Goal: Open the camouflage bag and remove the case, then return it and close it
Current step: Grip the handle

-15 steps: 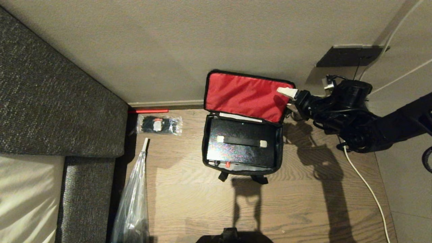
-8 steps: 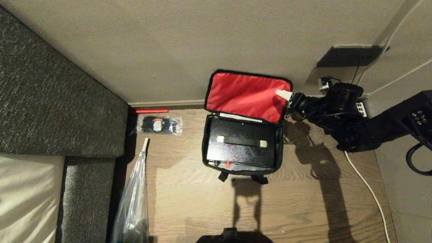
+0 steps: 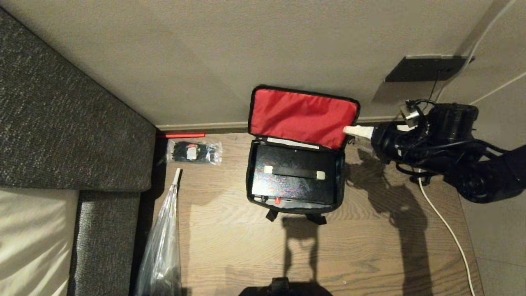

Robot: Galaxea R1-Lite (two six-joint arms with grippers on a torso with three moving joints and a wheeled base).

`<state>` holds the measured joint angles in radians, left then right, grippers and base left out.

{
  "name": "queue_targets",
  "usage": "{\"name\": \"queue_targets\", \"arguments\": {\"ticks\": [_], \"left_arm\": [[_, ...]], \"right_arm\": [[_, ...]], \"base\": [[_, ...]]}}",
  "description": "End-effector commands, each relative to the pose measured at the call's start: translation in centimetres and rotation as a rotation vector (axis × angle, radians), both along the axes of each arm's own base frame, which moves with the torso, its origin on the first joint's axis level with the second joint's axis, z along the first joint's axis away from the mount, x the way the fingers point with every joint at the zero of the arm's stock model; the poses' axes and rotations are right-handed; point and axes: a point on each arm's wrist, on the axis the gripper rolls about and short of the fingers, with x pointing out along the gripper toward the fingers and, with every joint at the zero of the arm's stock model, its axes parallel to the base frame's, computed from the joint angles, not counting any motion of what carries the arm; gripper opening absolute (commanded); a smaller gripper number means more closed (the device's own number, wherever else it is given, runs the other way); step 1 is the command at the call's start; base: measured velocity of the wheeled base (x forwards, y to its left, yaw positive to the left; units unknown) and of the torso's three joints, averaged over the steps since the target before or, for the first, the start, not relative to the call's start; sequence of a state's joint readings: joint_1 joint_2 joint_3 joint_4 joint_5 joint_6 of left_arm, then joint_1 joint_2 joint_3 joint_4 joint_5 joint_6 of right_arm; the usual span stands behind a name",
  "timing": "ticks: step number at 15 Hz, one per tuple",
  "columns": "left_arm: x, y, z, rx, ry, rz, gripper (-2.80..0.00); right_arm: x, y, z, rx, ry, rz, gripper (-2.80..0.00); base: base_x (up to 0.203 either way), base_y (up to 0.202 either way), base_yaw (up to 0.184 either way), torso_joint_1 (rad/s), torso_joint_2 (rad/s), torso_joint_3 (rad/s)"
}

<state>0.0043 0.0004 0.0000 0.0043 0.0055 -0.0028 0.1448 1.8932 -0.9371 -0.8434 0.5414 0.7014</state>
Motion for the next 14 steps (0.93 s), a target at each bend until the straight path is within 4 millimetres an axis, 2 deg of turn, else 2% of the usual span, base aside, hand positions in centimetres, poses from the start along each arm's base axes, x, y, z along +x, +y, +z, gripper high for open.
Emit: {"name": "queue_targets", "arguments": {"ticks": [1,4,8,12,14], "left_arm": [[0.0,0.0,-0.1,0.000,0.003,0.001,-2.80],[0.0,0.0,-0.1,0.000,0.002,0.001,-2.80],[0.0,0.0,-0.1,0.000,0.001,0.001,-2.80],[0.0,0.0,-0.1,0.000,0.003,0.001,-2.80],[0.0,0.0,-0.1,0.000,0.002,0.001,-2.80]], "right_arm": [[-5.6,-0.6,2.1,0.020,-0.011,0.089,-2.80],[-12.1,-1.5,1.6,0.007,0.023,0.125,-2.80],[-19.6,-3.2,-1.1,-0.329,-0.077,0.011,-2.80],[-27.4,-4.4,-0.5,-0.432,-0.206,-0.069,-2.80],[-31.5,-5.1,-1.9,-0.534,-0.233,-0.118,-2.80]], "base": [[0.000,0.000,0.000,0.000,0.00,0.000],[0.000,0.000,0.000,0.000,0.00,0.000],[0.000,0.000,0.000,0.000,0.00,0.000],[0.000,0.000,0.000,0.000,0.00,0.000],[0.000,0.000,0.000,0.000,0.00,0.000]]}}
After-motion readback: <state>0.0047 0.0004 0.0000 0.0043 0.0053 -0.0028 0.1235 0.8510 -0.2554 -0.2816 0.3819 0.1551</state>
